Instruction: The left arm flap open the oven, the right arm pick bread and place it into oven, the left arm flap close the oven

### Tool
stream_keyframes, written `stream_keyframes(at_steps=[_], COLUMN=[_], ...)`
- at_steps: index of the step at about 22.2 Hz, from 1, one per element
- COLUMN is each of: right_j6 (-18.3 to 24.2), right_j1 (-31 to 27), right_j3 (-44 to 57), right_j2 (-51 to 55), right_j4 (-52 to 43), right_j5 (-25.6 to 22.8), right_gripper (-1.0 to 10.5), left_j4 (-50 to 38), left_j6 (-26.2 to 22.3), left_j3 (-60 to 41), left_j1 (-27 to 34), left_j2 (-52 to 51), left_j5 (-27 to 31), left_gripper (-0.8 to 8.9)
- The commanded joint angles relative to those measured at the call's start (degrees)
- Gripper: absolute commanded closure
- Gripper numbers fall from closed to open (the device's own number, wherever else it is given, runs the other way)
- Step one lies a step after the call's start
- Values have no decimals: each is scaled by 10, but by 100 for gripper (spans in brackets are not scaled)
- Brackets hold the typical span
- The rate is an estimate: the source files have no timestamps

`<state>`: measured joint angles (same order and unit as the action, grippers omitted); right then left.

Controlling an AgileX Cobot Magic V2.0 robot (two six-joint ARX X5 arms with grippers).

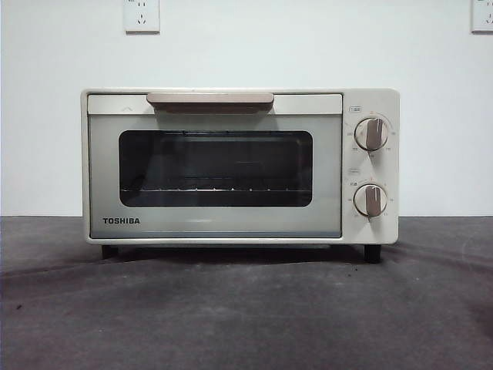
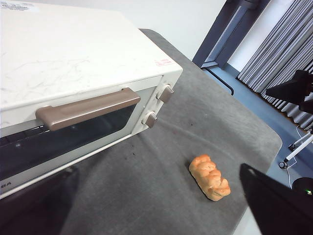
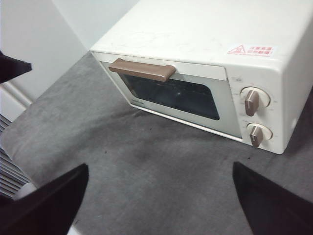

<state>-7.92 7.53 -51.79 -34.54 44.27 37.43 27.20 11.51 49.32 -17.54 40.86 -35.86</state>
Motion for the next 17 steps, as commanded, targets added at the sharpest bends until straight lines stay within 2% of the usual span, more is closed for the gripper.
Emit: stream_keyframes(at_steps=[1, 3, 8, 11, 17], right_j6=[-26, -40, -57, -62, -68], right_j1=[5, 8, 17, 23, 40], right_j3=[-8, -8, -6, -6, -3], right_j2=[-4, -13, -71, -123, -211], right_j4=[0, 18, 121, 168, 176], right_j5=[-3, -28, -146, -200, -236], right_gripper=[456, 456, 456, 456, 456], left_j4=[-5, -6, -18, -25, -26], left_j6=[-3, -3, -3, -3, -3], left_j3=[9, 9, 9, 9, 9], left_j1=[-2, -2, -2, -2, -2], left_j2=[3, 3, 3, 3, 3], left_j5=[0, 0, 0, 0, 0], left_gripper=[250, 250, 251, 251, 251])
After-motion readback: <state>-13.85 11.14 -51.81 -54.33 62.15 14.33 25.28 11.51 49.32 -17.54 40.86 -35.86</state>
